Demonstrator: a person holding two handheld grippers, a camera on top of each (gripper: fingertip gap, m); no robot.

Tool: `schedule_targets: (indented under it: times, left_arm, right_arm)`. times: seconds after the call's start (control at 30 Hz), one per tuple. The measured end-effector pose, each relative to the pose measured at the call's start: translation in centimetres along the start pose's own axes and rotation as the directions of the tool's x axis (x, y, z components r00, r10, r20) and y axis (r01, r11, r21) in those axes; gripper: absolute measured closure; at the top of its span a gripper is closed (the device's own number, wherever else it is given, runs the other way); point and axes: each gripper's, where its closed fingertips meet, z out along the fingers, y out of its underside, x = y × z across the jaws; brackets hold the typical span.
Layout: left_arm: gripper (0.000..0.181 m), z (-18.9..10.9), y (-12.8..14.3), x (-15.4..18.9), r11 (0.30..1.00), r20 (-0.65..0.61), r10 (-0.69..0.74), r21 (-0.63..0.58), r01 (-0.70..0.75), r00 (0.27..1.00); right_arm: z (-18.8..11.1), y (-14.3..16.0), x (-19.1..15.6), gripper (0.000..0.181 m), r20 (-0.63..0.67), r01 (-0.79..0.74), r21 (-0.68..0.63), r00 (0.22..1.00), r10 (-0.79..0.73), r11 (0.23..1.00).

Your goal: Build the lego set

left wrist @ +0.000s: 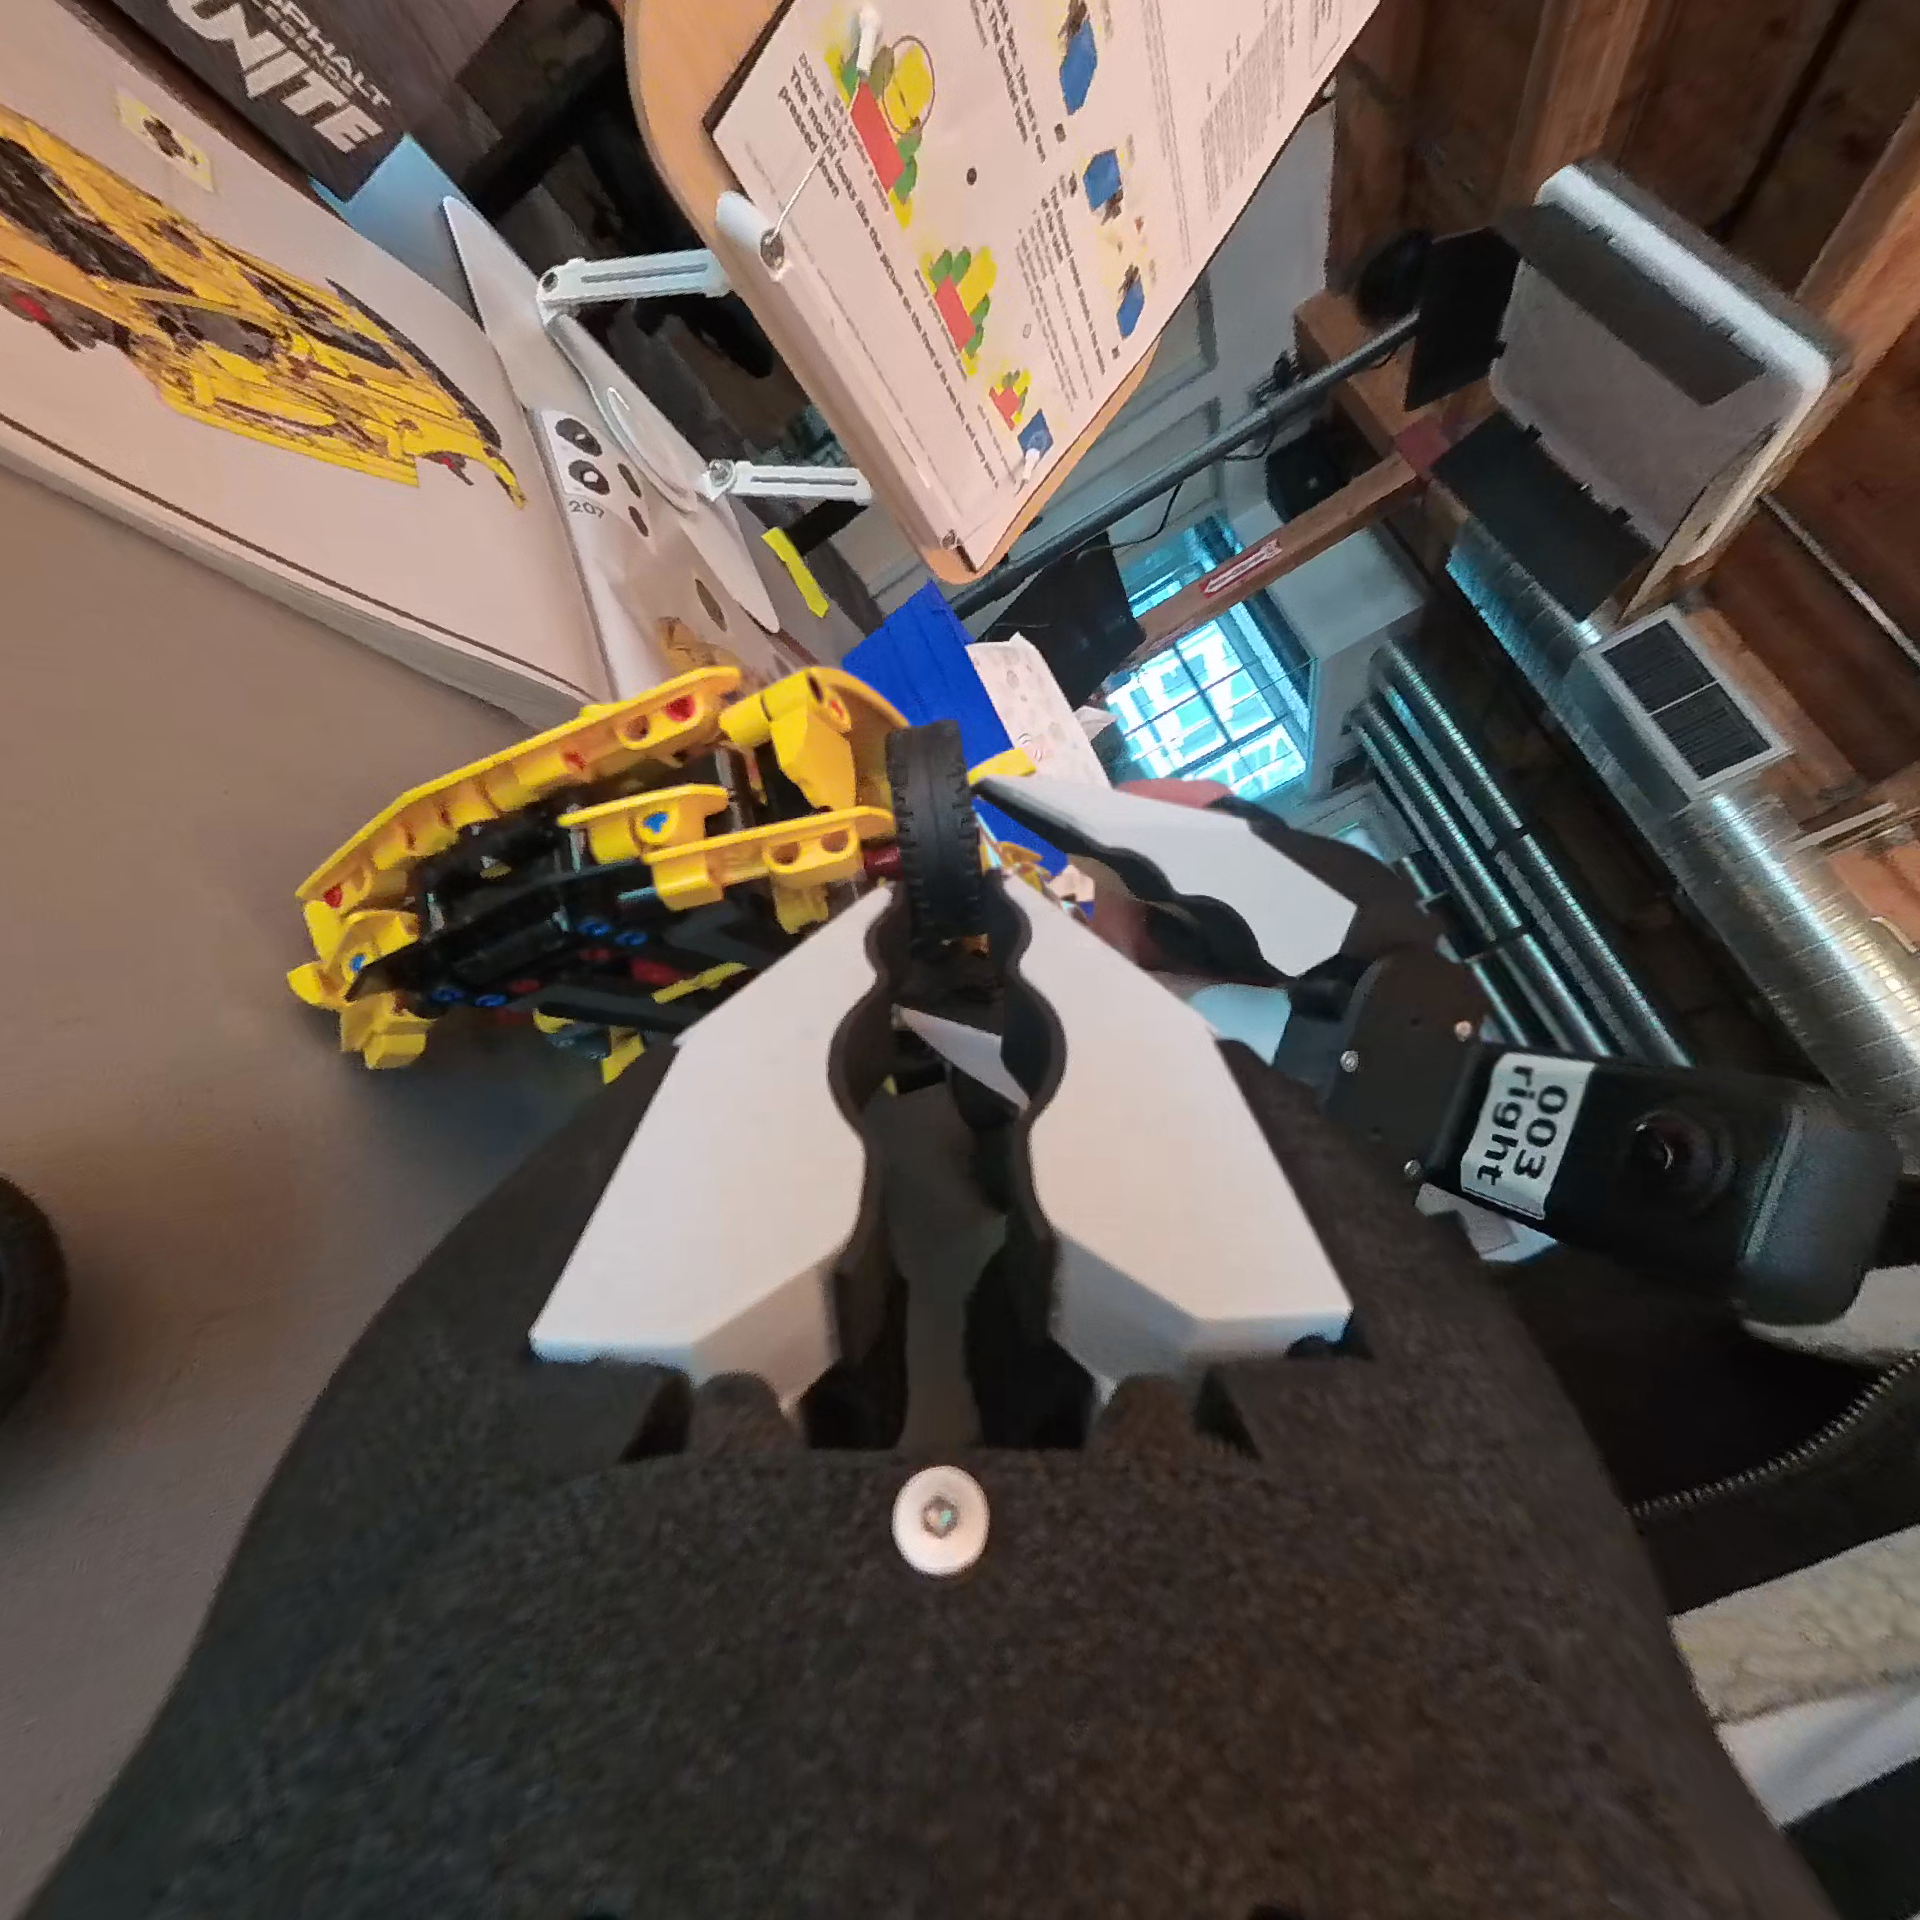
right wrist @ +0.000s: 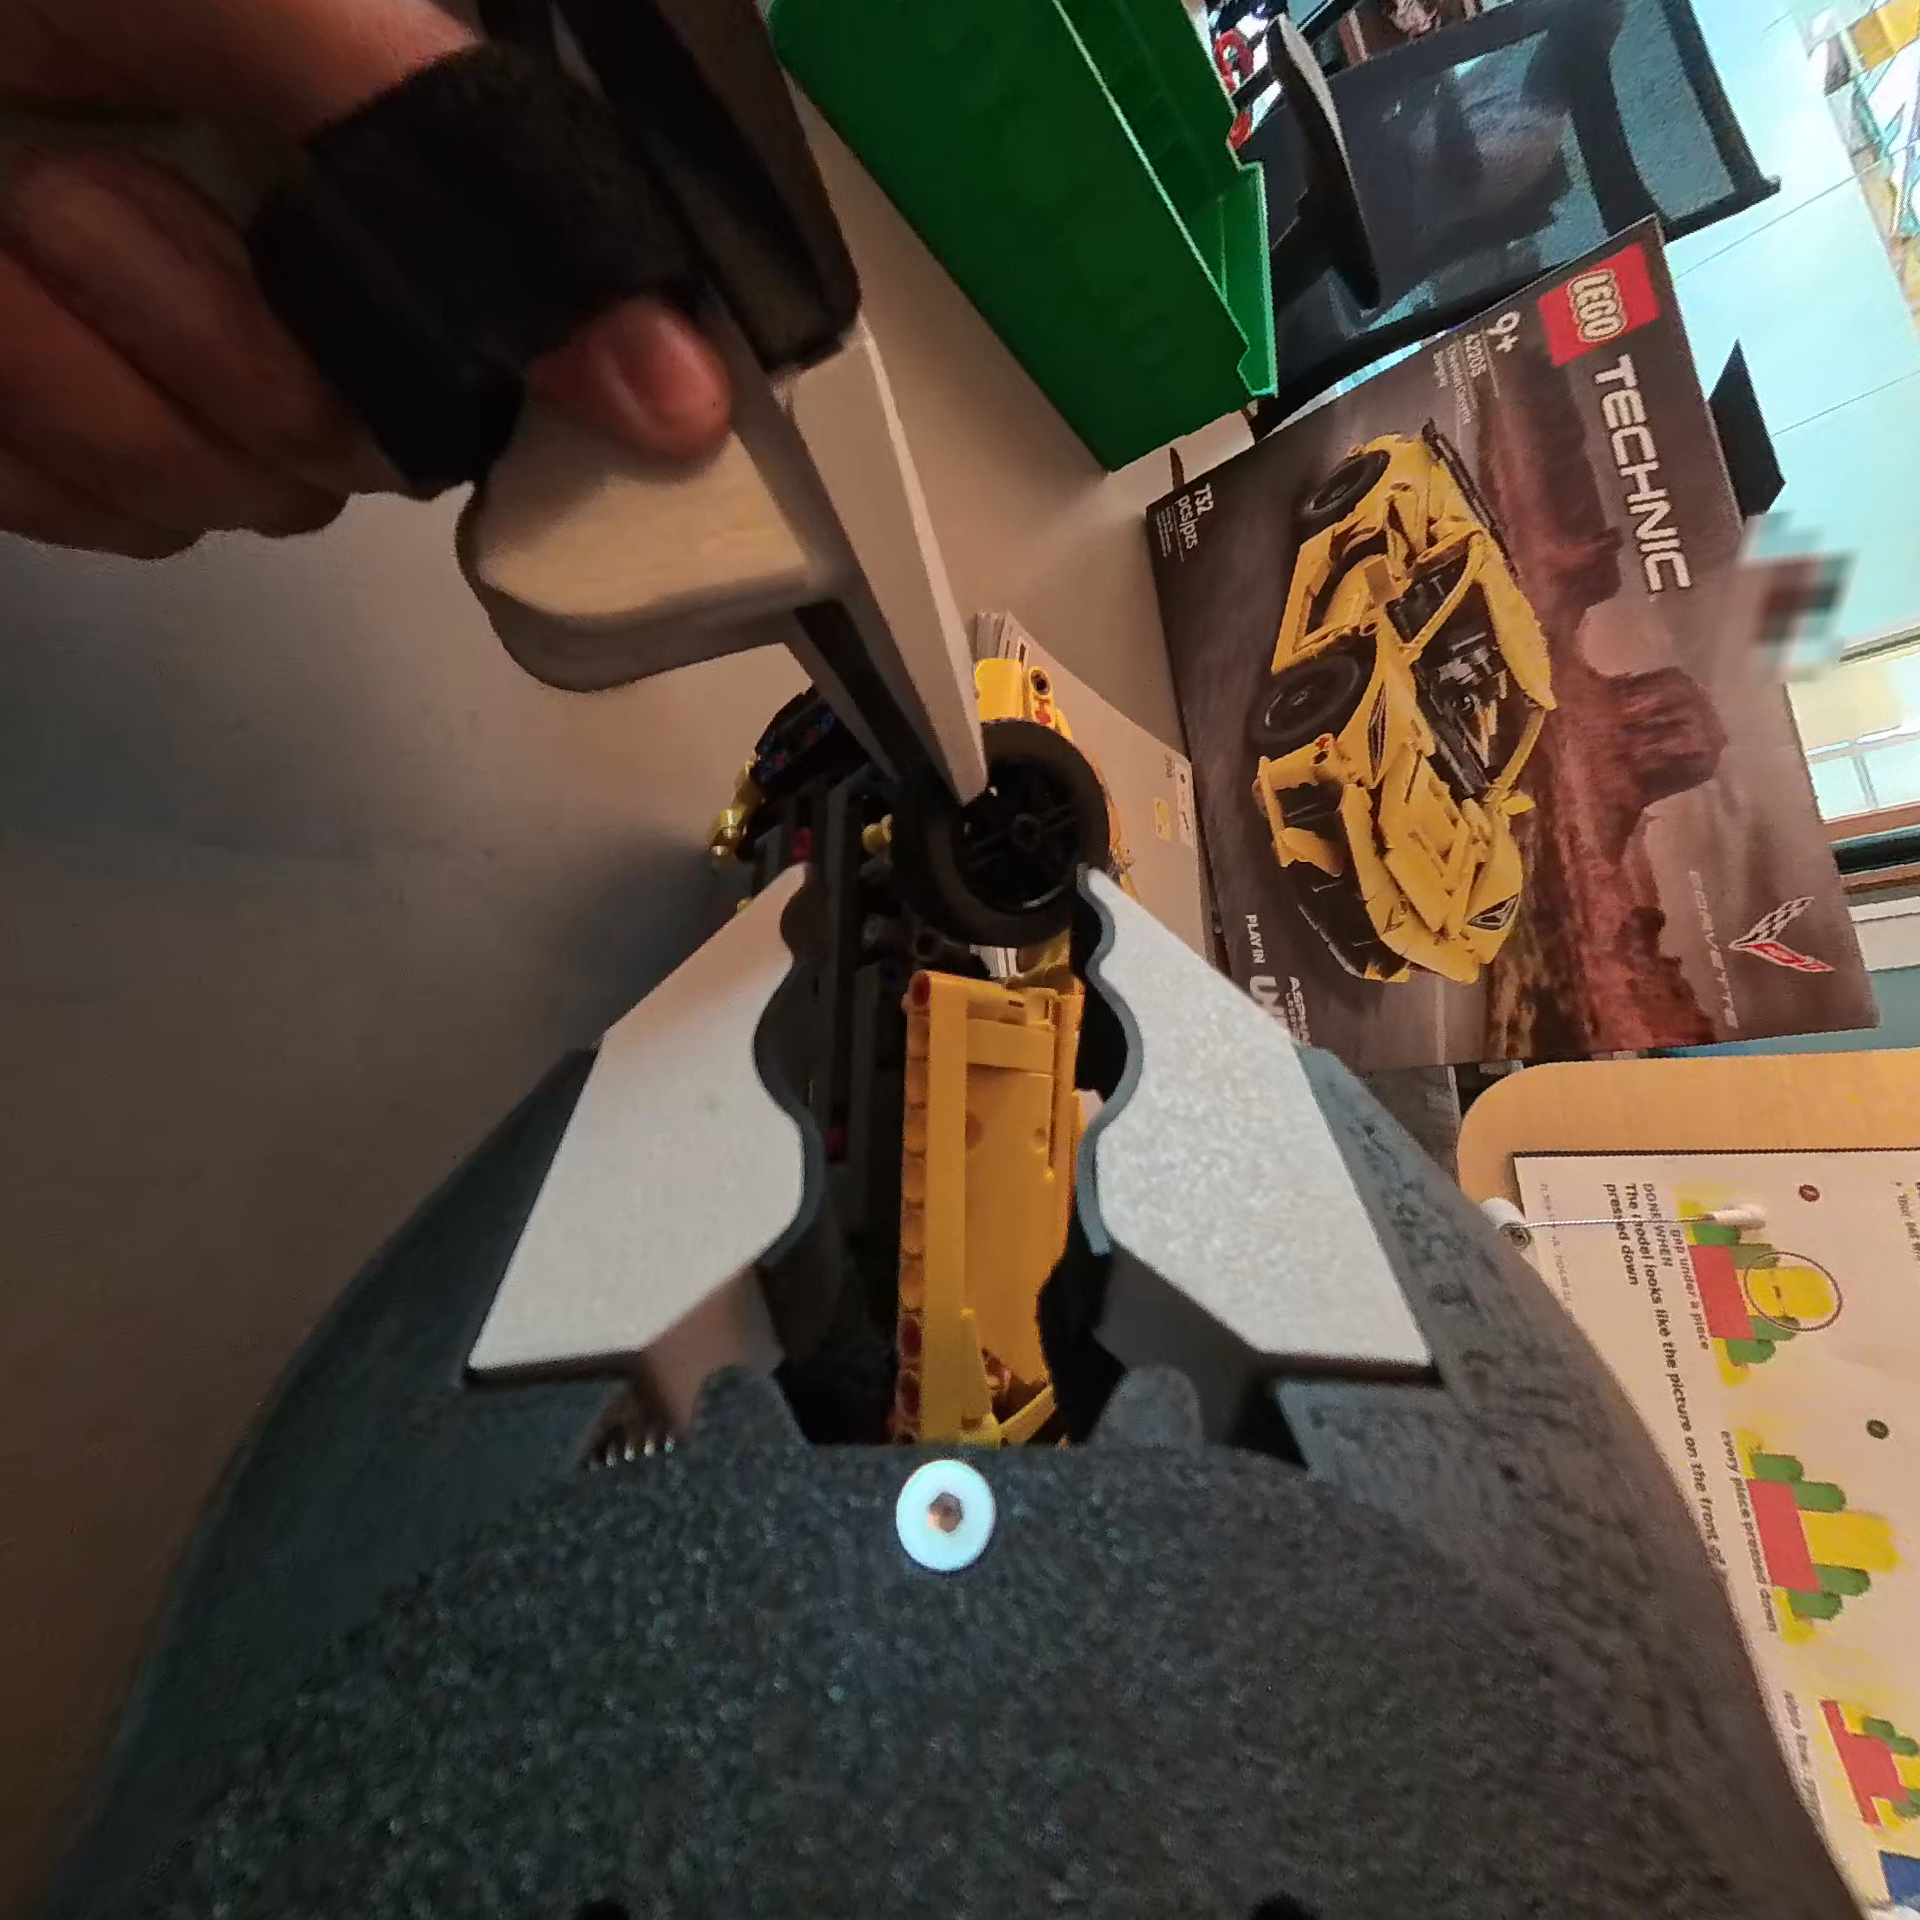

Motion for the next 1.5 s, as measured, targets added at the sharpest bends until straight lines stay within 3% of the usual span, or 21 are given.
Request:
schedule_targets:
  times: [0.23,0.93,1.2,1.37,1.5]
  left_arm:
    - [0.166,-0.1,0.7,0.4,0.997,0.027,-0.001,-0.074,0.003,1.000]
    - [0.166,0.1,-0.4,-0.4,0.998,0.058,-0.002,-0.066,0.006,0.998]
    - [0.167,0.1,-0.3,-0.5,0.975,-0.047,-0.221,-0.038,0.220,0.974]
    - [0.167,-0.1,-0.4,-0.5,0.983,-0.031,-0.183,-0.019,0.182,0.983]
    - [0.167,-0.1,-0.5,-0.6,0.973,-0.056,-0.233,-0.011,0.232,0.971]
  right_arm:
    - [0.0,-0.2,0.0,0.138,-0.035,0.044,0.018,0.998,-0.044,0.999]
    - [-0.1,-0.2,-0.2,0.155,-0.009,0.001,0.025,1.000,0.000,1.000]
    - [-0.2,-0.4,-0.2,0.151,0.012,-0.025,0.043,1.000,0.024,0.999]
    - [-0.3,-0.5,-0.5,0.153,0.007,0.007,0.048,1.000,-0.007,0.999]
    - [-0.2,-0.4,-0.5,0.152,0.000,0.019,0.044,1.000,-0.019,0.999]
